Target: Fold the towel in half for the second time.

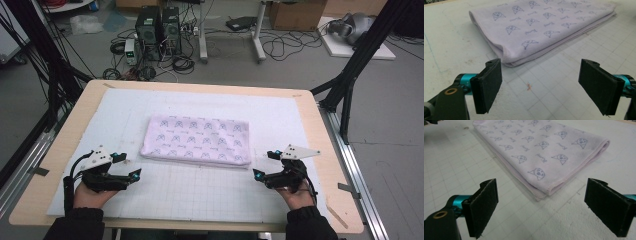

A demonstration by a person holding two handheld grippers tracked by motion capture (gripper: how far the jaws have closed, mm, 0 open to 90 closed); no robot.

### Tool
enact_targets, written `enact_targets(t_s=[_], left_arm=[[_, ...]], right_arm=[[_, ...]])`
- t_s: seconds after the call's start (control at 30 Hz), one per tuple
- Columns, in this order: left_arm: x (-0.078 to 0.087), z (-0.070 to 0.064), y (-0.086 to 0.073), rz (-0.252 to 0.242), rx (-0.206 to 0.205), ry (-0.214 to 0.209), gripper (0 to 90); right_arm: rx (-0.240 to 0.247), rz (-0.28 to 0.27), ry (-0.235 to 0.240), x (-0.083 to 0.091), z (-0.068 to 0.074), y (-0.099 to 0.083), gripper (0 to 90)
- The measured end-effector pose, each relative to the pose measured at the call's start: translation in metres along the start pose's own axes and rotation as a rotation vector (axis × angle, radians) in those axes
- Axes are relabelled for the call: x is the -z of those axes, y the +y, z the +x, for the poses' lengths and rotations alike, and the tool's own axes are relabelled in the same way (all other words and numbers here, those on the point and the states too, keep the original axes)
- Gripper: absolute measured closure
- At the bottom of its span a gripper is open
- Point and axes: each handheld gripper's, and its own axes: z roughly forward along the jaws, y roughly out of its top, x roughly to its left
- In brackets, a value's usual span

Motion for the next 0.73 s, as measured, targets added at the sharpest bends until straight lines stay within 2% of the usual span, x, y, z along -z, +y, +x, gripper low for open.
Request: enact_targets(t_s=[0.4,0.57,0.73], left_arm=[[0.017,-0.001,-0.01,0.0,0.004,0.02,19.4],[0.021,-0.002,-0.013,-0.001,0.004,0.028,19.2],[0.019,-0.001,-0.014,0.002,0.004,0.028,19.2]], right_arm=[[0.003,-0.002,-0.01,0.013,0.004,-0.008,10.9],[-0.013,-0.004,-0.009,0.021,0.006,-0.015,10.9],[-0.011,-0.004,-0.02,0.027,0.007,-0.023,10.9]])
